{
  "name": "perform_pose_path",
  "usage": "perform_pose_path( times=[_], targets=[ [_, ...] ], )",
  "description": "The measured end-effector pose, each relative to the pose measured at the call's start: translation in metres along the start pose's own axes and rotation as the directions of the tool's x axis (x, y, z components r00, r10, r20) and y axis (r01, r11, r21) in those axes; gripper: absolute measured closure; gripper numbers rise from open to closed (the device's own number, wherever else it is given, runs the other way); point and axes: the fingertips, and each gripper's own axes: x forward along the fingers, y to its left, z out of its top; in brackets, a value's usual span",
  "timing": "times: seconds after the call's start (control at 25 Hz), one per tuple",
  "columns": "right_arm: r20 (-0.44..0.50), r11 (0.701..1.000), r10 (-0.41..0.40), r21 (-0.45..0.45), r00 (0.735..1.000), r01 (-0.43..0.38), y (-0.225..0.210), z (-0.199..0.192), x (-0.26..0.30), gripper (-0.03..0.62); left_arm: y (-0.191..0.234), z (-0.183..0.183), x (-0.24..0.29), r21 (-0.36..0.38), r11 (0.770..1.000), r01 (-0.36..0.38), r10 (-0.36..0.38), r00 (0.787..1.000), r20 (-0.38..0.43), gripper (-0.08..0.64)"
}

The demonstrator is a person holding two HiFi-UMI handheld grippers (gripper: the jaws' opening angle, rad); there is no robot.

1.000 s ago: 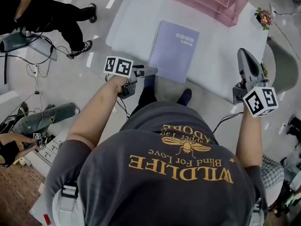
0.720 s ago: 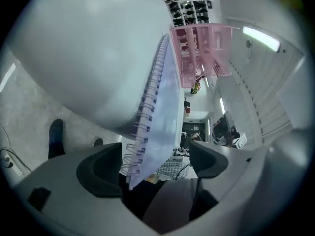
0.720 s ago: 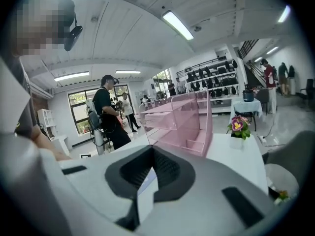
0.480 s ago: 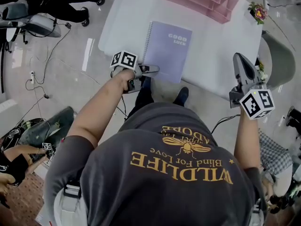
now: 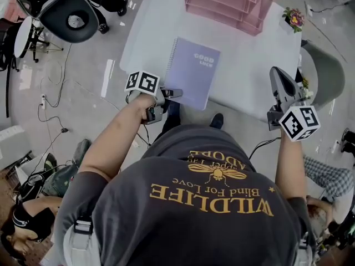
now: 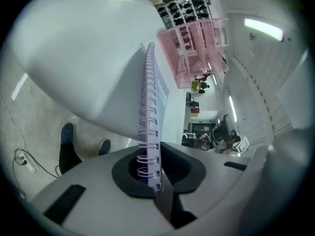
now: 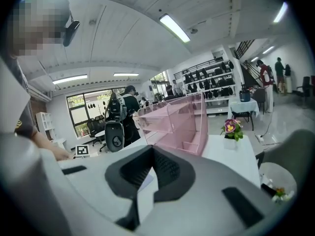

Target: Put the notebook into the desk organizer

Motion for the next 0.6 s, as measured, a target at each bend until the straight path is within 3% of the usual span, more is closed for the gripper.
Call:
perform_pose_path(
  times=[0.16,0.32,0.44,0.6],
  targets=[
    [0.024,1.0,0.005,-0.009,1.0,-0.005,0.006,0.009,-0.011,0.592,-0.04,0.001,-0.019,0.167,0.986,-0.021,0.015,0.999,0.032,0.528],
    [0.056,1.0,0.0,-0.021,0.998,0.002,0.014,0.022,-0.021,0.592,-0.092,0.012,-0.047,0.294,0.956,0.004,-0.028,0.996,0.079,0.528],
    [0.085,0.999,-0.013,-0.034,0.996,0.016,0.009,0.034,-0.029,0.592,-0.137,0.036,-0.07,0.395,0.919,0.001,-0.053,0.991,0.12,0.528],
    [0.125,0.998,-0.033,-0.052,0.992,0.039,-0.003,0.045,-0.039,0.592,-0.192,0.063,-0.1,0.526,0.85,-0.035,-0.057,0.986,0.158,0.526]
  ],
)
